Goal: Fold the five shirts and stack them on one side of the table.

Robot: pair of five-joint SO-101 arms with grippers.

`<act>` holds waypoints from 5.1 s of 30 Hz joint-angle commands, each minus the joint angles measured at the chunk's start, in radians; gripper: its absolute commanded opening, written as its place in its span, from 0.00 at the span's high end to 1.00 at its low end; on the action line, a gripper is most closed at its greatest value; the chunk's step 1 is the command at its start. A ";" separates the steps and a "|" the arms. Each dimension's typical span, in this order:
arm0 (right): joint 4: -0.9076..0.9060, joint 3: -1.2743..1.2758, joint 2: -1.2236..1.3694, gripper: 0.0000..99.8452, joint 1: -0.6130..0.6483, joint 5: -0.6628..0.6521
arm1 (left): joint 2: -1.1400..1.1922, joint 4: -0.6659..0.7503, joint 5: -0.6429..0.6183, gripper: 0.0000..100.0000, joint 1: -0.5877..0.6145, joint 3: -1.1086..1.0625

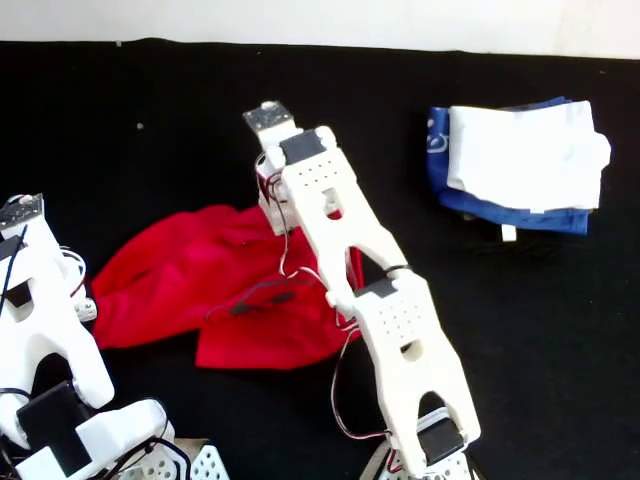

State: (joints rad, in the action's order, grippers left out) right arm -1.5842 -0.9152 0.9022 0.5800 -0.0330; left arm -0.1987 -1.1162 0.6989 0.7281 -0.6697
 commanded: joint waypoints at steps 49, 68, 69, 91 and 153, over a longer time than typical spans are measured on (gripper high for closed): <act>-0.176 0.147 -0.750 0.99 -0.163 -0.066 | -0.025 -0.482 -0.288 0.78 -0.042 0.677; -0.179 0.294 -0.865 0.99 -0.173 -0.107 | -0.024 0.135 -0.112 0.78 -0.239 -0.150; -0.179 0.295 -0.875 0.99 -0.183 -0.107 | -0.024 0.153 -0.092 0.78 -0.200 -0.157; -0.179 0.403 -0.972 0.99 -0.243 -0.103 | -0.021 -0.258 -0.244 0.78 -0.232 0.332; -0.179 0.407 -1.101 0.99 -0.243 -0.107 | 0.134 0.049 -0.181 0.78 -0.397 -0.082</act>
State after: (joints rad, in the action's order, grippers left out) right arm -1.7545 -0.5086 -0.0936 0.3468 -0.1297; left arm -0.1465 -1.0564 0.5240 0.3583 -0.8032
